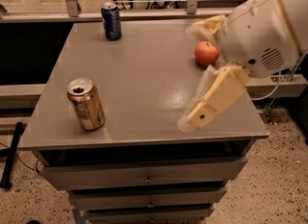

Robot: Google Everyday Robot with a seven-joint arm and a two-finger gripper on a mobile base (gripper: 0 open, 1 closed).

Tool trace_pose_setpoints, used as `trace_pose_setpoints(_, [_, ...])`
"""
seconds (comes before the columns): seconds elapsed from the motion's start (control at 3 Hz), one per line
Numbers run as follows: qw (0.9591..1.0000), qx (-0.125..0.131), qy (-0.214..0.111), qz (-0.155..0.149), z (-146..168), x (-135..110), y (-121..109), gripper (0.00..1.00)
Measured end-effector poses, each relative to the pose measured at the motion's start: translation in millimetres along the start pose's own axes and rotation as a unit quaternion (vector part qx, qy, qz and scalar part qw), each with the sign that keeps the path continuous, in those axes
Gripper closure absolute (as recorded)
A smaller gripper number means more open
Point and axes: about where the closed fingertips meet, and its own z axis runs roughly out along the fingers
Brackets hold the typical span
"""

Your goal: Move orange can near pepsi can

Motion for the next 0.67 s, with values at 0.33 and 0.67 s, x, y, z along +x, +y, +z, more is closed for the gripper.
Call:
trace_pose_setpoints(0.33, [0.9970,-0.022,-0.072,-0.017,62.8,-12.0,12.2,0.00])
trace_pose_setpoints(0.67, [0.9885,-0.050,-0.139,-0.033,131.4,-32.5,23.0,0.00])
